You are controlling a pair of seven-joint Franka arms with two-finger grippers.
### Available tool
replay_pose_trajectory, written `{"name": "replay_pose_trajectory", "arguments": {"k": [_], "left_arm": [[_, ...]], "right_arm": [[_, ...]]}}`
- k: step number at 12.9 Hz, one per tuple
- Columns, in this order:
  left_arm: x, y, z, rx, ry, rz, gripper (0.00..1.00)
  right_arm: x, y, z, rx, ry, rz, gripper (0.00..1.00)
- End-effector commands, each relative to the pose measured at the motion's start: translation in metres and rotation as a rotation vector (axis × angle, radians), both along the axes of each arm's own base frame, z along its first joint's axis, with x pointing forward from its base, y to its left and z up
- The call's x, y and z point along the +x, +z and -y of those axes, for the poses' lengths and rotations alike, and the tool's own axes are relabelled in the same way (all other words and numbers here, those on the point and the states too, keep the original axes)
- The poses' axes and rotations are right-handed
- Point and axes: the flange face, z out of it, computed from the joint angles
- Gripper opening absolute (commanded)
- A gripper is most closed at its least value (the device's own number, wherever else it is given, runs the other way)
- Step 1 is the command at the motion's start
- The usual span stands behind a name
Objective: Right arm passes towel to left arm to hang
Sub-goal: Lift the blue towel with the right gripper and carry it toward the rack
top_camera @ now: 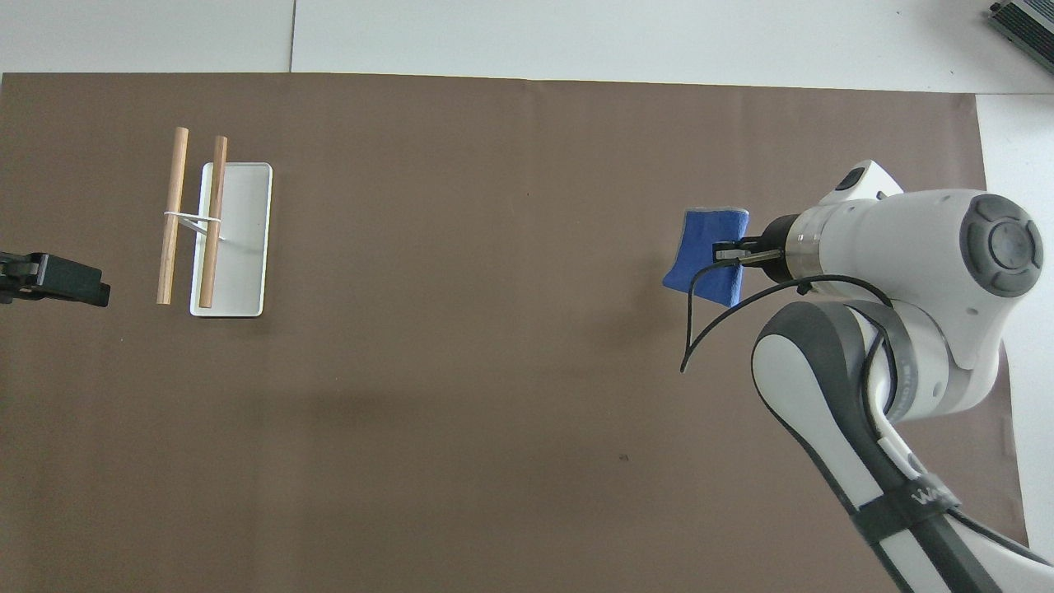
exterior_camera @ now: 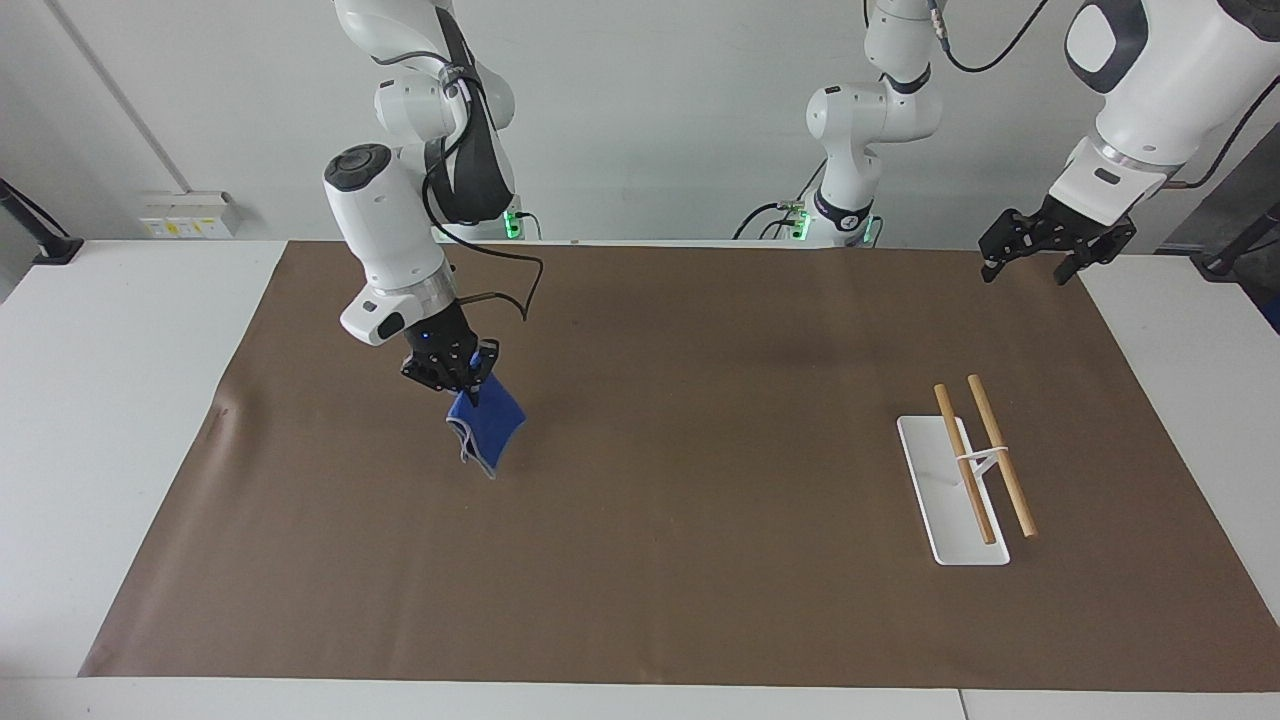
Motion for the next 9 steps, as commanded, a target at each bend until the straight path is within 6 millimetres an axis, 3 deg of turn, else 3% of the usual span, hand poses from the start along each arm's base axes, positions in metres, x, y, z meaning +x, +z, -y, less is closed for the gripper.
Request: {"name": "replay_pose_trajectory", "arguments": {"k": [1,3,6,9], "left_arm": [[-0.007,0.001,-0.002,0.026,0.010,-0.006,1.00],[-0.009,0.000,-0.001,0.026,0.007,-0.026,1.00],[-0.021,0.017,0.006,0.017,-0.016,-0.016,1.00],[-0.020,0.016,0.021,-0.104,-0.016,-0.010,1.00]], "right_arm": [[0.014,0.029,-0.026,0.180,0.001,0.025,0.00],[0.008,0.034,-0.057,0.308,-0.003,0.011,0.00],[-0.003,0.039,-0.090,0.508,-0.018,-0.032,0.00],[-0.018,0.048,-0.127,0.707,0.004,-0.059,0.00]]}}
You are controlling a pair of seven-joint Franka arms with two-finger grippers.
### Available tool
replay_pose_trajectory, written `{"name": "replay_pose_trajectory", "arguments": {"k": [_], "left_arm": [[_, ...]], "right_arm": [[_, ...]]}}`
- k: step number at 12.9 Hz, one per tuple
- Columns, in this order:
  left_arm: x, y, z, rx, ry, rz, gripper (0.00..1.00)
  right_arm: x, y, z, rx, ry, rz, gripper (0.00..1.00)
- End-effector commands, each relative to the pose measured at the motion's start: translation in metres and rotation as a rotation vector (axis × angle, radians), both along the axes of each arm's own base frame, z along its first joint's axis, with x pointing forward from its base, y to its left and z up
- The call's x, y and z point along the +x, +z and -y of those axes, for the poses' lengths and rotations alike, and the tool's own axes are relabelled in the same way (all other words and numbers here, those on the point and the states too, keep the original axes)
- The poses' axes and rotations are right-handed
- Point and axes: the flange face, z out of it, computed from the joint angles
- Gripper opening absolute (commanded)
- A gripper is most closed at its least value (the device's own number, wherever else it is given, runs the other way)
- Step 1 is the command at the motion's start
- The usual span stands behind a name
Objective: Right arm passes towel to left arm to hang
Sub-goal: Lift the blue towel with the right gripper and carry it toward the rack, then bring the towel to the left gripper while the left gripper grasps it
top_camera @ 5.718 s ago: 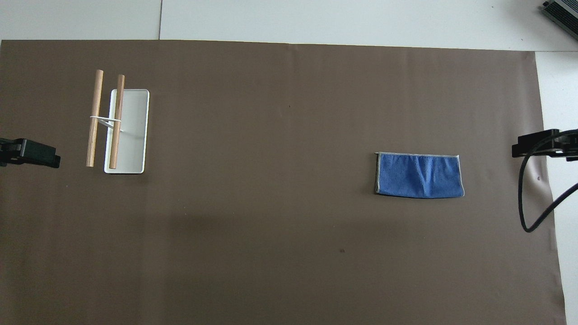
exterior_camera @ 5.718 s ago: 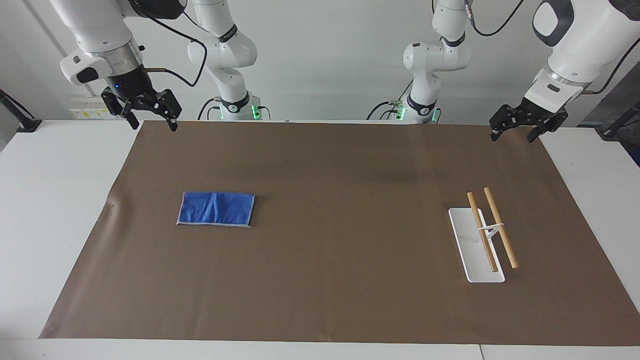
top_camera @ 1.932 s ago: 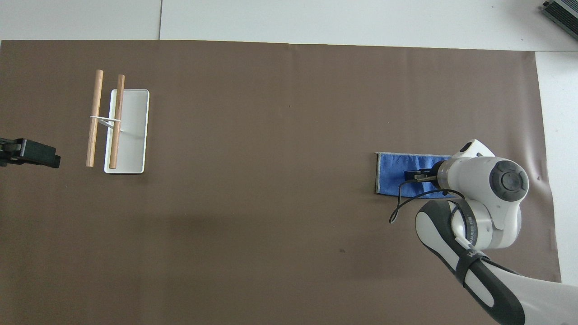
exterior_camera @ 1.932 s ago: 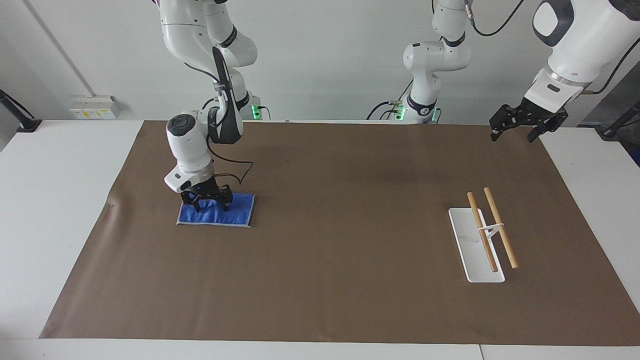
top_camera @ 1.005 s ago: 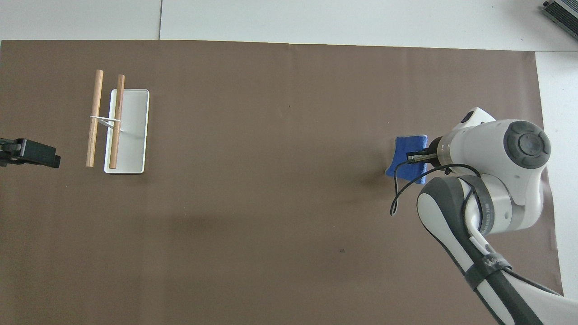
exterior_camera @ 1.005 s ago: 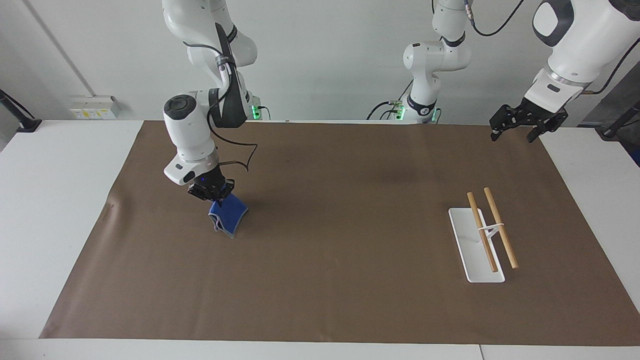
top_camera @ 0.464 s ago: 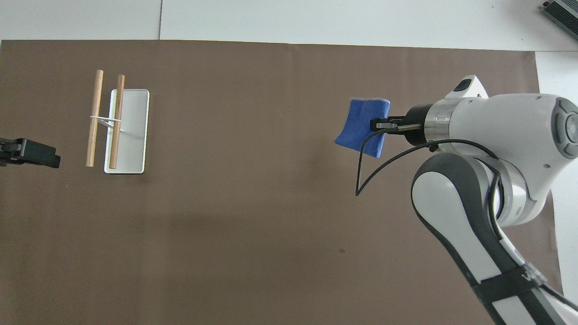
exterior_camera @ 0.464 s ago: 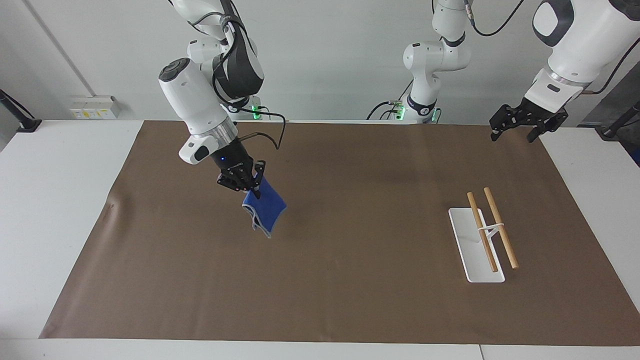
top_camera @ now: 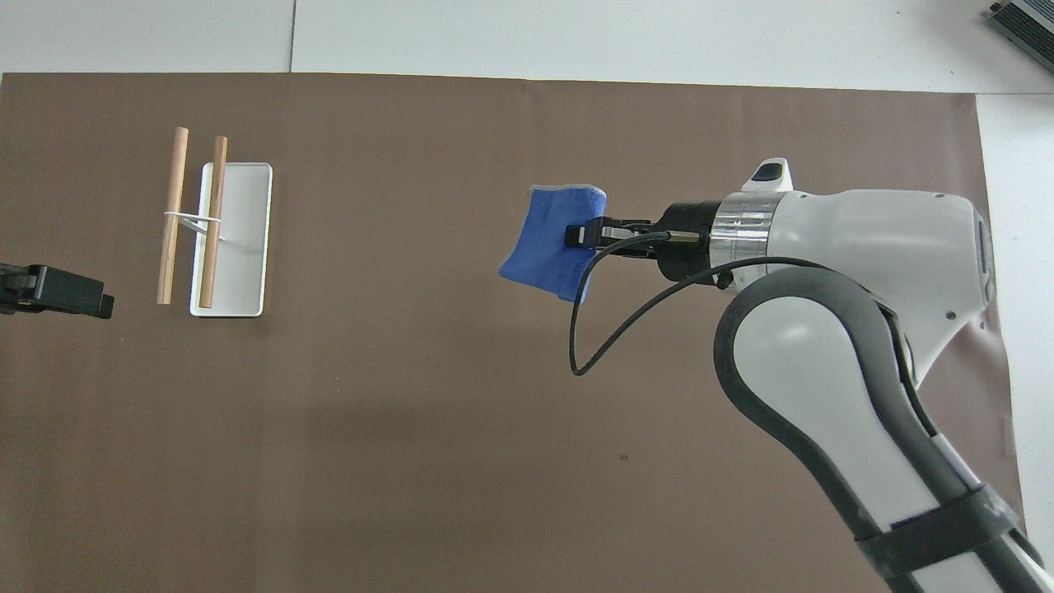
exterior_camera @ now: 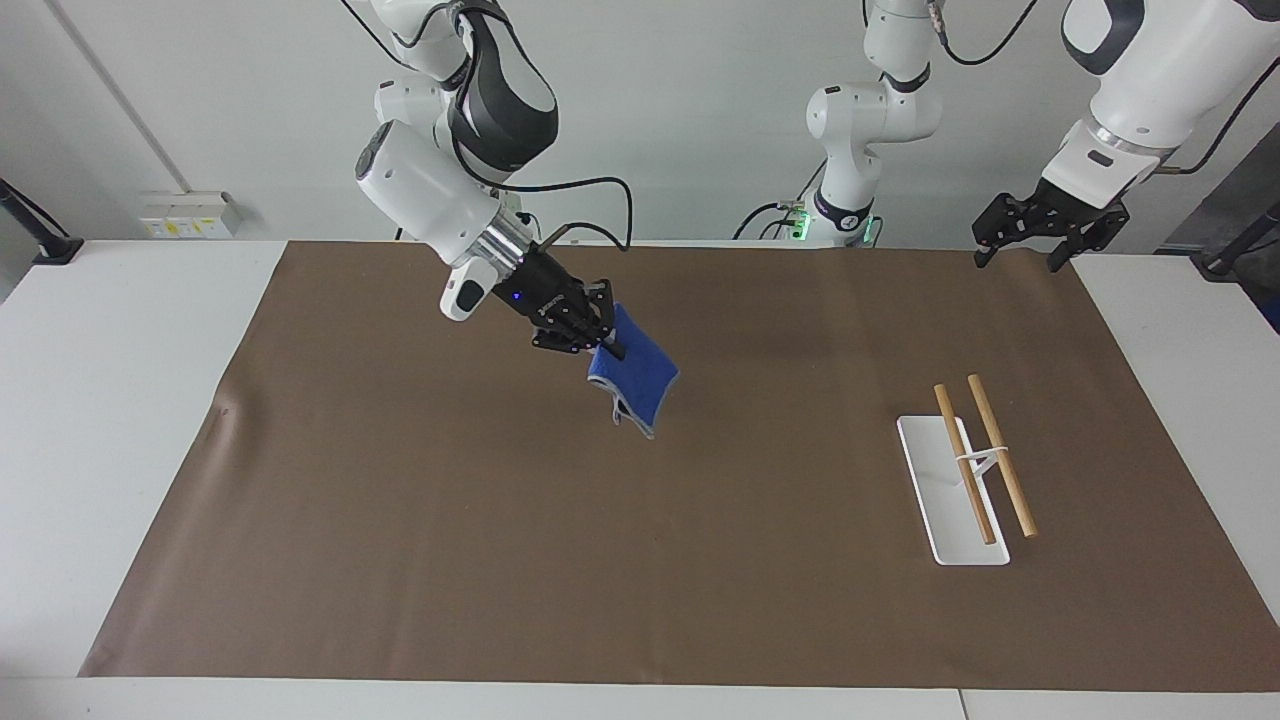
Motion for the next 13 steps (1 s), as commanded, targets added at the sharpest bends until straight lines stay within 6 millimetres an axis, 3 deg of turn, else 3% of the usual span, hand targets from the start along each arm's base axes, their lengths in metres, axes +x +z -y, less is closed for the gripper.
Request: {"name": "replay_pose_trajectory", "arguments": {"k": [1,4,7,10,13], "left_arm": [[-0.008,-0.002,0.014,-0.089,0.004,-0.002,1.00],[-0.016,-0.021,0.034,-0.280,0.107,0.032,1.00],[-0.031,-0.028,0.078,-0.380,0.357,-0.059,1.00],[-0.047,-0.038,0.116,-0.497,0.621,-0.137,1.00],[-0.049,-0.034,0.134,-0.591,0.833,-0.208,1.00]], "right_arm": [[-0.008,0.009,-0.025,0.119,0.044,0.007,0.00],[-0.022,0.016,-0.056,0.321,0.017,-0.026,0.00],[-0.035,0.025,-0.076,0.489,-0.037,-0.030,0.00],[-0.054,0.024,-0.108,0.535,-0.069,-0.008,0.00],[-0.059,0.026,-0.114,0.547,-0.066,0.001,0.00]]}}
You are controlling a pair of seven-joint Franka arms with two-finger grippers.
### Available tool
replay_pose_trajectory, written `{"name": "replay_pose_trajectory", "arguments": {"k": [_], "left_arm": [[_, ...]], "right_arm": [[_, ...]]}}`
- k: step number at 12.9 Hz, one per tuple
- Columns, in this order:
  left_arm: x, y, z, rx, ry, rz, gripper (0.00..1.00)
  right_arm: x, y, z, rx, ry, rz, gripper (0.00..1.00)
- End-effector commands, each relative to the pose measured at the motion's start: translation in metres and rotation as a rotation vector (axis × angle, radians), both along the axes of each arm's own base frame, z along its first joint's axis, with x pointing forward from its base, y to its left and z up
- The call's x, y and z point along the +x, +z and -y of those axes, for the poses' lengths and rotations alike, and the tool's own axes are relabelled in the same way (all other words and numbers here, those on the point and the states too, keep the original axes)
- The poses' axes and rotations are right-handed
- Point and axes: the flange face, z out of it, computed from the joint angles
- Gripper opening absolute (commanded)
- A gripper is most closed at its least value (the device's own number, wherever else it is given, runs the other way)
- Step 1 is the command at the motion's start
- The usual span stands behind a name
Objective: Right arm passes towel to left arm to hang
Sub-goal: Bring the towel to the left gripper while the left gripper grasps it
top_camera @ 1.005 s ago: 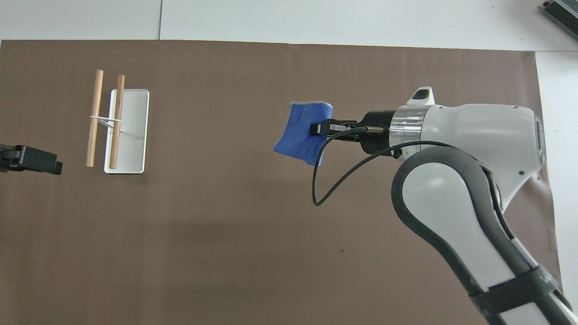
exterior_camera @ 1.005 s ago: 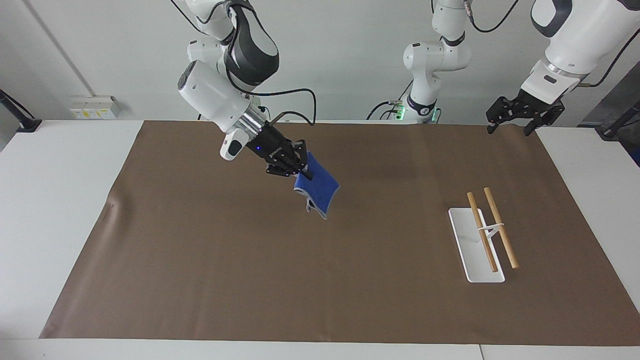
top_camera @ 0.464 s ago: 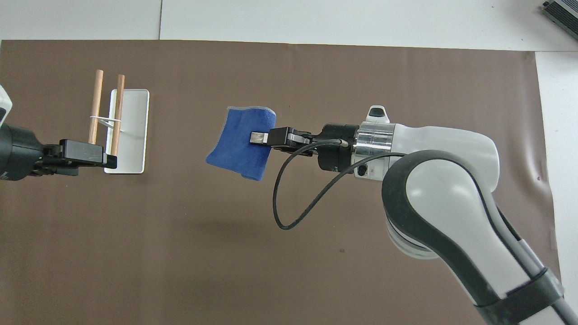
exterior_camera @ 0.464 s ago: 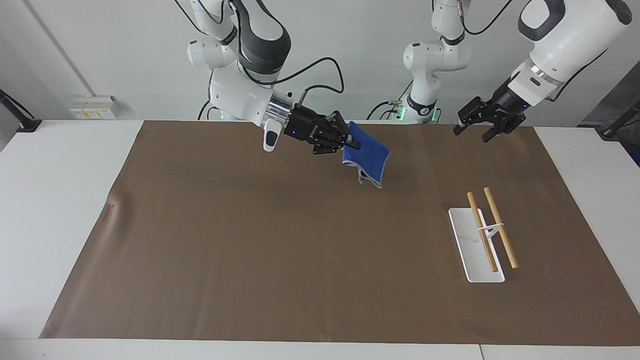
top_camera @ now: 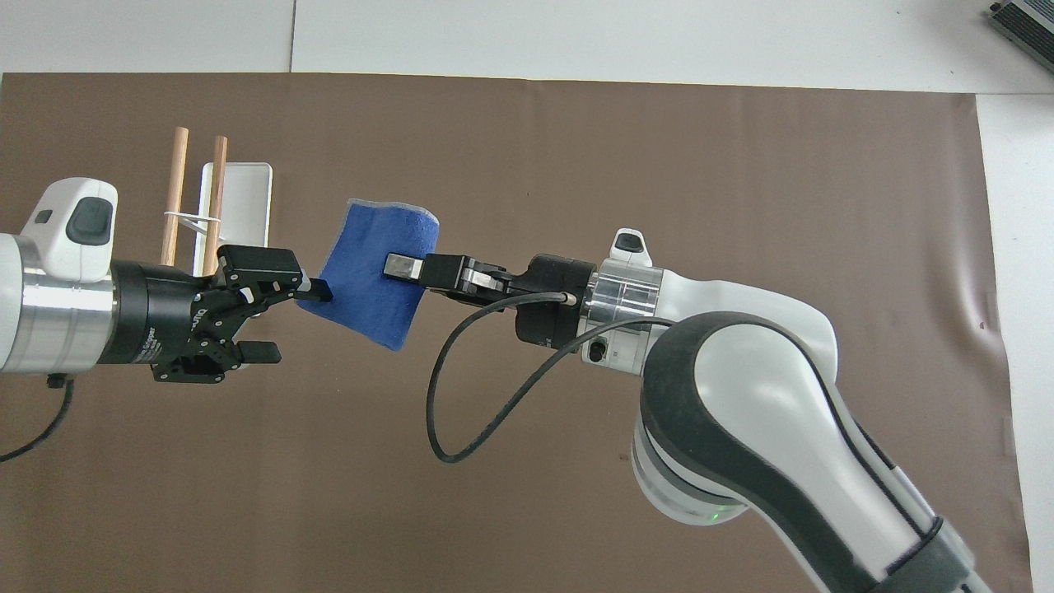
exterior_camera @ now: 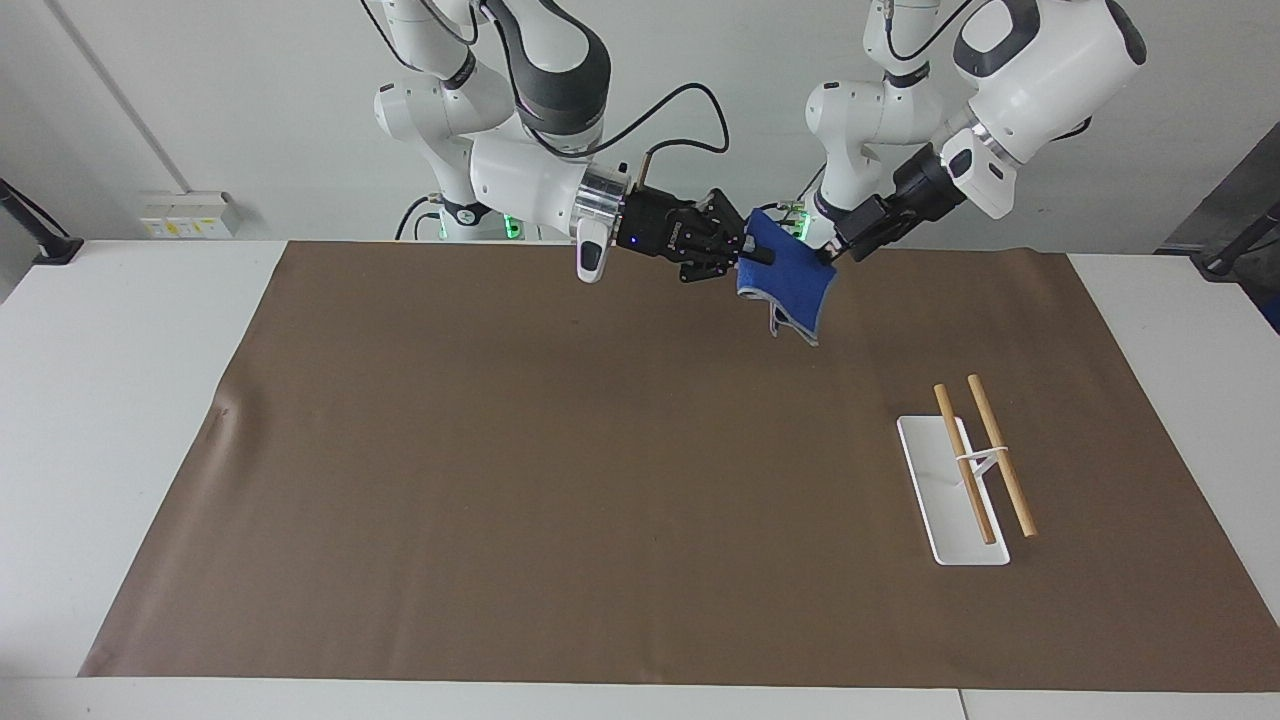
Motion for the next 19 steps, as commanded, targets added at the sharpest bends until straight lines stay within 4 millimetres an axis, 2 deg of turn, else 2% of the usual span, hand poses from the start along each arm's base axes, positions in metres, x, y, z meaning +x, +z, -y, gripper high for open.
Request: {"name": "replay_pose_trajectory", "arguments": {"k": [1,3,5,9,10,12,14,15,16,19], "left_arm": [[-0.009,-0.002,0.006,-0.077,0.182,-0.053,1.00],[-0.007,-0.007,0.005,-0.136,0.305,-0.065,1.00],[-0.005,-0.003,0.007,-0.173,0.389,-0.083,1.00],[-0.003,-0.004,0.023,-0.217,0.511,-0.088,1.00],[-0.003,-0.005,0.024,-0.219,0.518,-0.076,0.89],[-0.004,-0.007,0.024,-0.218,0.521,-0.078,0.60],[-0.003,-0.008,0.022,-0.211,0.513,-0.072,0.26],[-0.002,-0.007,0.022,-0.207,0.512,-0.072,0.05],[-0.002,-0.008,0.021,-0.205,0.514,-0.076,0.00],[0.000,-0.009,0.012,-0.197,0.522,-0.095,0.00]], "right_arm": [[-0.001,0.006,0.005,0.015,-0.019,0.024,0.00],[0.000,0.005,0.007,0.011,-0.030,0.024,0.00],[-0.002,0.004,0.005,-0.001,-0.046,0.024,0.00],[-0.004,0.005,0.002,-0.002,-0.039,0.030,0.00],[-0.004,0.005,0.002,-0.003,-0.039,0.031,0.00],[-0.004,0.005,0.002,-0.003,-0.040,0.031,0.00],[-0.004,0.004,0.002,-0.005,-0.040,0.031,0.00],[-0.003,0.003,0.003,-0.008,-0.049,0.029,0.00],[-0.002,0.003,0.004,-0.009,-0.052,0.029,0.00],[-0.003,0.003,0.003,-0.010,-0.051,0.030,0.00]]}}
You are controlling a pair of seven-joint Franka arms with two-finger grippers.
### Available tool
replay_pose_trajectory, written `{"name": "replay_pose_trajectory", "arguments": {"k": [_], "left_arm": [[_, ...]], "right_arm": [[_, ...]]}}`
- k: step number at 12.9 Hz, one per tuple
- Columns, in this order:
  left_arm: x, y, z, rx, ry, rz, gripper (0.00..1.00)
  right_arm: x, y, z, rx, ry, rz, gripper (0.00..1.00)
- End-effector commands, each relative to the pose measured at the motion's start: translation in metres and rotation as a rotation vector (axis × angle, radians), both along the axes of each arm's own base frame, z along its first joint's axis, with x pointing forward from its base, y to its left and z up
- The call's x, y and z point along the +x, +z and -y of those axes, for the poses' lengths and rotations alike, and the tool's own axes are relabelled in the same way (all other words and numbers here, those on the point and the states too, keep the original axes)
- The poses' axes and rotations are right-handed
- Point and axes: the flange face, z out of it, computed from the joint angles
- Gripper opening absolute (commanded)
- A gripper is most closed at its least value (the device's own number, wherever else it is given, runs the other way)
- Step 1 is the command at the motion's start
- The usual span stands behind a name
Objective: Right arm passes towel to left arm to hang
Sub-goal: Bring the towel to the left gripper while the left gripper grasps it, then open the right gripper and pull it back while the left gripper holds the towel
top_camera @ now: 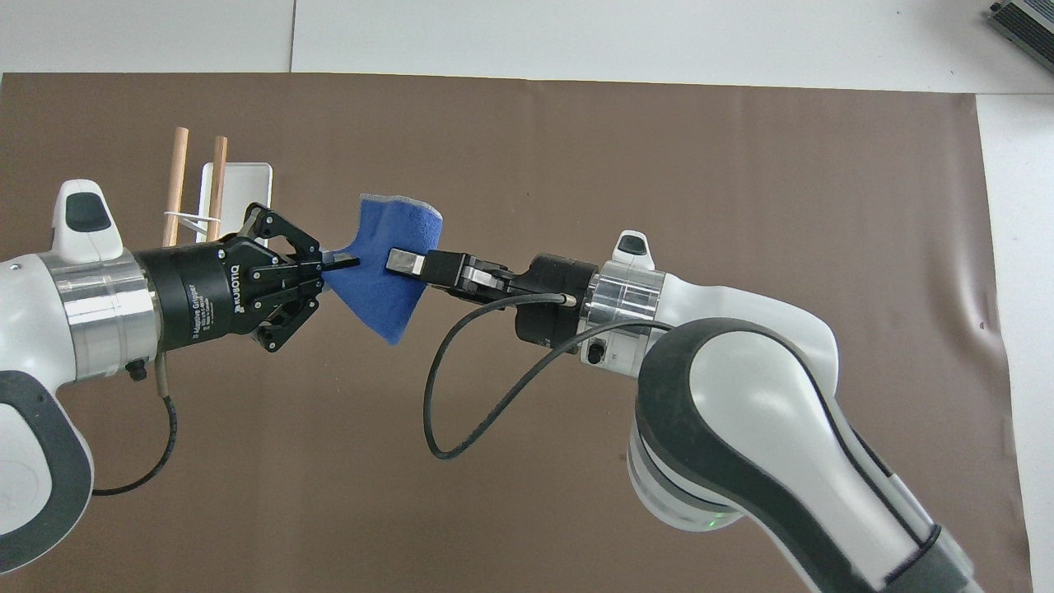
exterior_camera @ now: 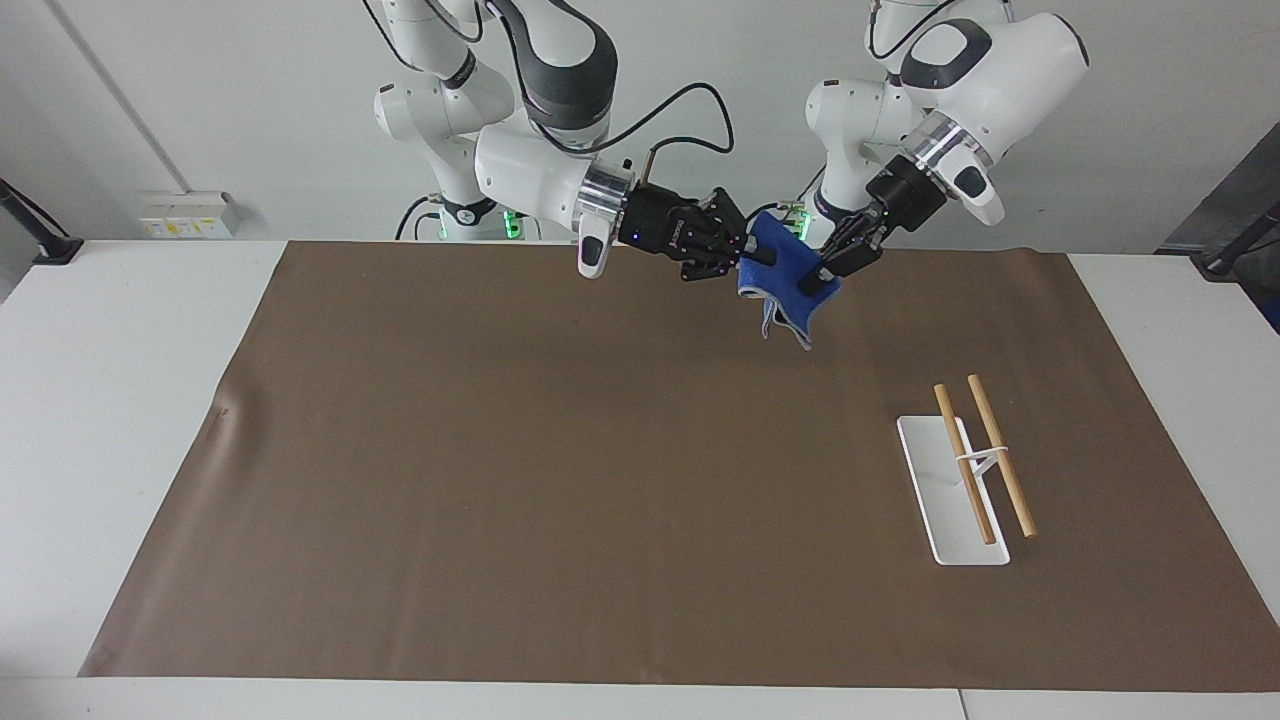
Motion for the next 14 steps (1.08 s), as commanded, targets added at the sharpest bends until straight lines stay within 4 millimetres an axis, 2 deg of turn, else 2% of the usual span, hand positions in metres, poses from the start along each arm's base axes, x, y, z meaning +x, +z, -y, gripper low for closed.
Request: {"name": "replay_pose_trajectory", "arguments": {"k": [1,2,3,4,6,8,10,12,13,14], "left_arm": [[-0.005,-0.002,-0.020,-0.006,0.028,-0.035,0.00],[-0.004,-0.002,-0.023,-0.007,0.030,-0.041,0.00],[-0.004,-0.003,-0.024,0.002,0.026,-0.041,0.00],[-0.005,-0.003,-0.024,0.045,0.003,-0.038,0.00],[-0.003,-0.002,-0.027,0.128,-0.032,-0.018,0.00],[-0.003,-0.003,-0.027,0.129,-0.031,-0.020,0.00],[-0.002,-0.003,-0.030,0.168,-0.031,-0.005,0.00],[0.000,-0.008,-0.035,0.278,-0.045,0.025,0.00],[0.006,-0.015,-0.040,0.295,-0.034,0.026,0.00],[0.016,-0.023,-0.056,0.301,0.002,0.021,0.00]], "right_arm": [[-0.003,0.002,0.001,0.006,-0.020,0.020,0.00],[-0.003,0.002,0.001,0.006,-0.021,0.017,0.00],[-0.002,0.002,0.002,0.003,-0.032,0.013,0.16],[-0.001,0.004,0.008,-0.020,-0.074,0.021,0.99],[-0.003,0.004,0.011,-0.099,-0.145,0.060,1.00],[0.003,-0.005,0.022,-0.221,-0.115,0.131,1.00],[0.012,-0.019,0.042,-0.371,-0.076,0.204,1.00],[0.019,-0.038,0.073,-0.516,-0.040,0.249,1.00],[0.025,-0.042,0.087,-0.584,-0.019,0.278,1.00],[0.031,-0.043,0.100,-0.638,0.015,0.301,1.00]]}}
